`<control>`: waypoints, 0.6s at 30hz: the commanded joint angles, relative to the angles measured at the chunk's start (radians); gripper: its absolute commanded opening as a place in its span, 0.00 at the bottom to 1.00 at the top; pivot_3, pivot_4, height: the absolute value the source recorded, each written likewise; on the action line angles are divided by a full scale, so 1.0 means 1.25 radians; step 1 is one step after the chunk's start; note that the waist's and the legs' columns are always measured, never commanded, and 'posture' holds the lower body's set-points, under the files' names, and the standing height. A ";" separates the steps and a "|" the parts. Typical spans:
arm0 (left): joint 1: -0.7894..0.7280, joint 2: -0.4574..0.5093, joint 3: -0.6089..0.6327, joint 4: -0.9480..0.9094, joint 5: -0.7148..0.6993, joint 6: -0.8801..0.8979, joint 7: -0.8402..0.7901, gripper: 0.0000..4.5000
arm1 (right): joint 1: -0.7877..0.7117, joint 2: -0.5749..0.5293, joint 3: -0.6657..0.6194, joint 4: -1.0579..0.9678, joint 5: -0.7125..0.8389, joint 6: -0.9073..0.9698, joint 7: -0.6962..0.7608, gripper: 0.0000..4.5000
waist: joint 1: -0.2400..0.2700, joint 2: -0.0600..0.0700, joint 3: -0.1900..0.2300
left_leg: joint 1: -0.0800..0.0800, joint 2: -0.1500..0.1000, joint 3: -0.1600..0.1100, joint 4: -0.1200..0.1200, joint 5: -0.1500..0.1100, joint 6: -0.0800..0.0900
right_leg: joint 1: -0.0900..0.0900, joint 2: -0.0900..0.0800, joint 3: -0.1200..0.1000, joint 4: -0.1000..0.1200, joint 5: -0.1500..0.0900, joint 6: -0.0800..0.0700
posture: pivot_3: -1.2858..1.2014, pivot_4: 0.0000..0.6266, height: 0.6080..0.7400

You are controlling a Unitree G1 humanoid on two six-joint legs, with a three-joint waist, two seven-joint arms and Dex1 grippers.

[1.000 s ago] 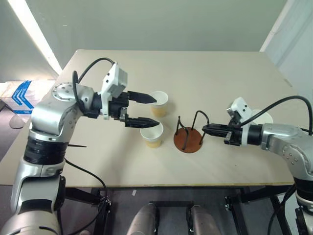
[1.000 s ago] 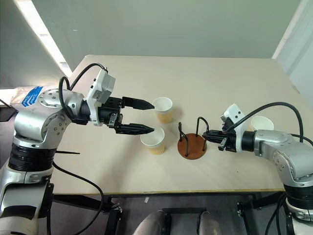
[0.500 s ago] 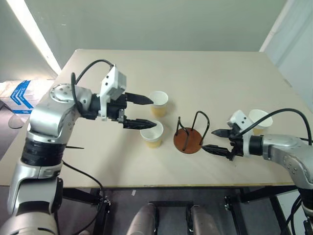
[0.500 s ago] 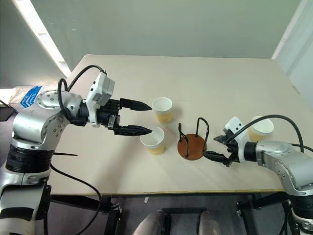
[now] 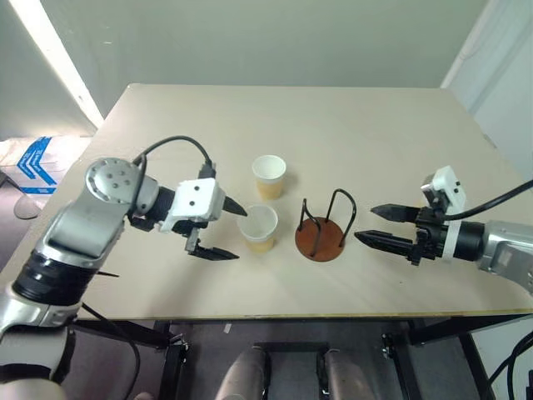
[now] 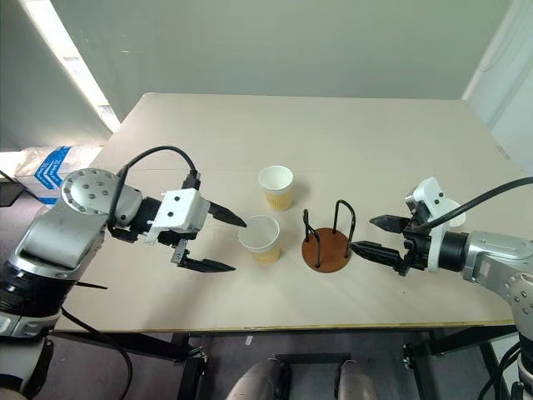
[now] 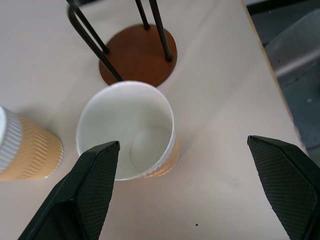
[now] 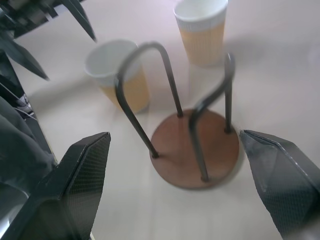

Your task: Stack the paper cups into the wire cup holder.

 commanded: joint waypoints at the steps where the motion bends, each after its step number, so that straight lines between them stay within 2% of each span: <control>1: -0.036 -0.017 -0.013 0.035 0.049 -0.057 0.003 1.00 | -0.051 -0.018 -0.053 -0.031 0.065 0.008 -0.028 0.97 | 0.000 0.000 0.000 | 0.000 0.000 0.000 0.000 0.000 0.000 | 0.000 0.000 0.000 0.000 0.000 0.000 | 0.52 0.24 1.00; 11: -0.075 -0.077 -0.041 0.109 0.088 -0.124 -0.020 1.00 | -0.102 -0.064 -0.064 -0.059 0.177 0.012 -0.090 0.97 | 0.000 0.000 0.000 | -0.003 0.000 0.000 0.000 0.000 -0.001 | -0.003 0.000 0.000 0.000 0.000 0.000 | 0.52 0.24 1.00; 14: -0.081 -0.093 -0.043 0.127 0.092 -0.139 -0.028 0.88 | -0.098 -0.075 -0.068 -0.061 0.196 0.007 -0.110 0.97 | 0.001 0.000 0.000 | -0.003 0.000 0.000 0.000 -0.001 -0.001 | -0.003 0.000 -0.001 0.000 0.000 0.001 | 0.52 0.24 1.00; 18: -0.083 -0.103 -0.045 0.135 0.081 -0.148 -0.063 0.57 | -0.092 -0.084 -0.075 -0.063 0.212 -0.006 -0.136 0.97 | 0.001 0.000 0.000 | -0.003 0.000 0.000 0.000 -0.001 -0.001 | -0.003 0.000 -0.001 0.000 0.002 0.005 | 0.52 0.24 1.00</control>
